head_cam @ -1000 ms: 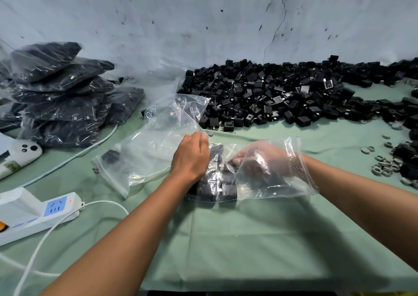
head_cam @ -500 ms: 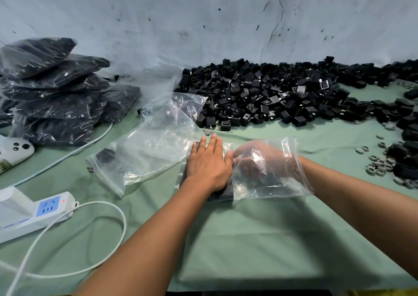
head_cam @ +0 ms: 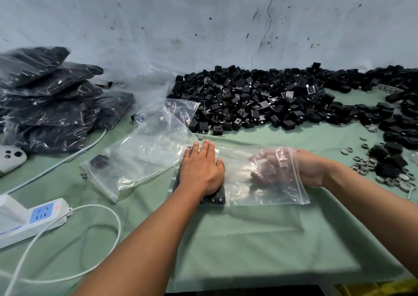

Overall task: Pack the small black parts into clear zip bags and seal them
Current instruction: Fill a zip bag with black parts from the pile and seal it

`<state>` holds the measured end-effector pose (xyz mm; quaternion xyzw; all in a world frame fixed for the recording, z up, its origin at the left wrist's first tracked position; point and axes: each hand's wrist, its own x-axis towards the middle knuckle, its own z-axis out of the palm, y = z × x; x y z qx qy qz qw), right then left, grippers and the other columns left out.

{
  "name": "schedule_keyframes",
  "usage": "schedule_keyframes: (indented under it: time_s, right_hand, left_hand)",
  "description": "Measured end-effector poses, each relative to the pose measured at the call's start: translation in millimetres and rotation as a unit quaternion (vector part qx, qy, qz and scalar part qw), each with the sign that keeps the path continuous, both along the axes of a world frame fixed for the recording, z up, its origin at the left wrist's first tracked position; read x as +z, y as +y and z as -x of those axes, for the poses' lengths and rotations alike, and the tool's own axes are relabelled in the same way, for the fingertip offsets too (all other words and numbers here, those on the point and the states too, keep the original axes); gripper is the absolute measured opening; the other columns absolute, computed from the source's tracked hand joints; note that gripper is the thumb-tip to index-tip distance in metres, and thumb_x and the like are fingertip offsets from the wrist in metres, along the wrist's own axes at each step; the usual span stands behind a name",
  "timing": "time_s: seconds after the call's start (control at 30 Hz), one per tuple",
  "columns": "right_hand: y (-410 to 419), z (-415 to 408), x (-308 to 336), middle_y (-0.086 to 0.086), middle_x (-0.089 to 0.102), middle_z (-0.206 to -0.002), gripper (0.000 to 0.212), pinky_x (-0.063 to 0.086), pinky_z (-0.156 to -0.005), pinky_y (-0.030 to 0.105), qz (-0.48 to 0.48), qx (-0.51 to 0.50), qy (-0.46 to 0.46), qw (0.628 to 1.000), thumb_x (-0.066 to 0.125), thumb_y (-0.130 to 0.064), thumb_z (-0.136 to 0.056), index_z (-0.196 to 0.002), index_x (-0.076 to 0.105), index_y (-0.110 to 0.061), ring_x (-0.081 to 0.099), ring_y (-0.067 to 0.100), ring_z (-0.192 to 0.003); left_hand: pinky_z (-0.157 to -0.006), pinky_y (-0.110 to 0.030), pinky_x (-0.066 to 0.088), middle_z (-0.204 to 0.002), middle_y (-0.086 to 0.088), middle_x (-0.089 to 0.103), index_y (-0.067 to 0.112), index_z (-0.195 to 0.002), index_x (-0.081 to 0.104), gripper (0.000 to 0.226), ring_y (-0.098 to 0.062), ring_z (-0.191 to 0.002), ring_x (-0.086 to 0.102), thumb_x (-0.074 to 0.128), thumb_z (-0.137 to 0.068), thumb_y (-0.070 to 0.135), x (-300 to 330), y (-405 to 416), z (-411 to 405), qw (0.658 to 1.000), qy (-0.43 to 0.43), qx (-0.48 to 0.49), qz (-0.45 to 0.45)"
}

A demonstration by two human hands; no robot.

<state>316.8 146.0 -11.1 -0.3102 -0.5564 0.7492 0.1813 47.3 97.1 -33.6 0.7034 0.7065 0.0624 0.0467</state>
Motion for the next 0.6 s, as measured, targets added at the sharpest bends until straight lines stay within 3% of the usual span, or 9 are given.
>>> schedule_keyframes:
  time_s: [0.1,0.23,0.33,0.4,0.47,0.53,0.6]
  right_hand:
    - [-6,-15,-6,0.027,0.071,-0.117,0.046,0.057,-0.091,0.044,0.037,0.040,0.021,0.998,0.049,-0.034,-0.104,-0.139,0.060,-0.007,0.067,0.044,-0.114]
    - [-7,-18,0,0.021,0.076,-0.103,0.044,0.054,-0.099,0.041,-0.037,0.100,-0.086,0.991,0.046,-0.038,-0.104,-0.137,0.064,-0.014,0.068,0.036,-0.114]
    - [-2,-14,9,0.024,0.076,-0.100,0.041,0.047,-0.110,0.051,-0.070,0.144,-0.157,0.975,0.044,-0.032,-0.109,-0.136,0.064,-0.010,0.063,0.046,-0.119]
    - [2,-15,17,0.024,0.075,-0.096,0.039,0.056,-0.097,0.040,-0.067,0.163,-0.181,0.968,0.045,-0.030,-0.109,-0.132,0.068,-0.010,0.070,0.035,-0.104]
    - [7,-20,20,0.026,0.073,-0.091,0.038,0.055,-0.081,0.030,-0.056,0.163,-0.201,0.964,0.048,-0.028,-0.108,-0.130,0.068,-0.005,0.071,0.030,-0.085]
    - [14,-32,19,0.030,0.071,-0.089,0.035,0.047,-0.070,0.031,-0.057,0.128,-0.243,0.960,0.057,-0.027,-0.104,-0.124,0.071,-0.003,0.060,0.031,-0.071]
    - [22,-46,18,0.027,0.067,-0.074,0.026,0.047,-0.058,0.031,-0.065,0.064,-0.294,0.951,0.062,-0.021,-0.099,-0.109,0.073,0.000,0.061,0.030,-0.060]
  left_hand:
    - [-0.129,-0.044,-0.003,-0.173,-0.002,-0.001,0.016,-0.165,0.002,0.067,-0.023,-0.159,-0.005,0.016,-0.107,0.046,-1,1,0,1.000,0.000,0.002,-0.002]
    - [-0.129,-0.044,-0.003,-0.173,-0.001,-0.002,0.017,-0.165,0.002,0.067,-0.022,-0.159,-0.006,0.015,-0.107,0.047,-2,1,1,1.000,0.003,0.004,0.003]
    - [-0.129,-0.044,-0.003,-0.173,-0.001,-0.003,0.018,-0.165,0.001,0.067,-0.022,-0.159,-0.006,0.015,-0.107,0.047,-1,0,0,1.000,0.004,0.004,0.005]
    - [-0.129,-0.044,-0.003,-0.173,-0.001,-0.003,0.018,-0.165,0.001,0.066,-0.021,-0.159,-0.006,0.015,-0.107,0.047,-1,0,0,1.000,0.003,0.003,0.005]
    - [-0.129,-0.043,-0.004,-0.173,-0.001,-0.003,0.018,-0.165,0.001,0.066,-0.021,-0.159,-0.006,0.014,-0.107,0.047,-1,0,1,1.000,0.002,0.002,0.004]
    - [-0.129,-0.043,-0.004,-0.173,0.000,-0.002,0.018,-0.165,0.001,0.066,-0.021,-0.159,-0.006,0.015,-0.107,0.047,-2,0,1,1.000,0.002,0.002,0.002]
    - [-0.129,-0.043,-0.004,-0.173,0.000,-0.002,0.018,-0.165,0.002,0.066,-0.021,-0.159,-0.006,0.015,-0.107,0.047,-2,1,0,1.000,0.001,0.002,0.001]
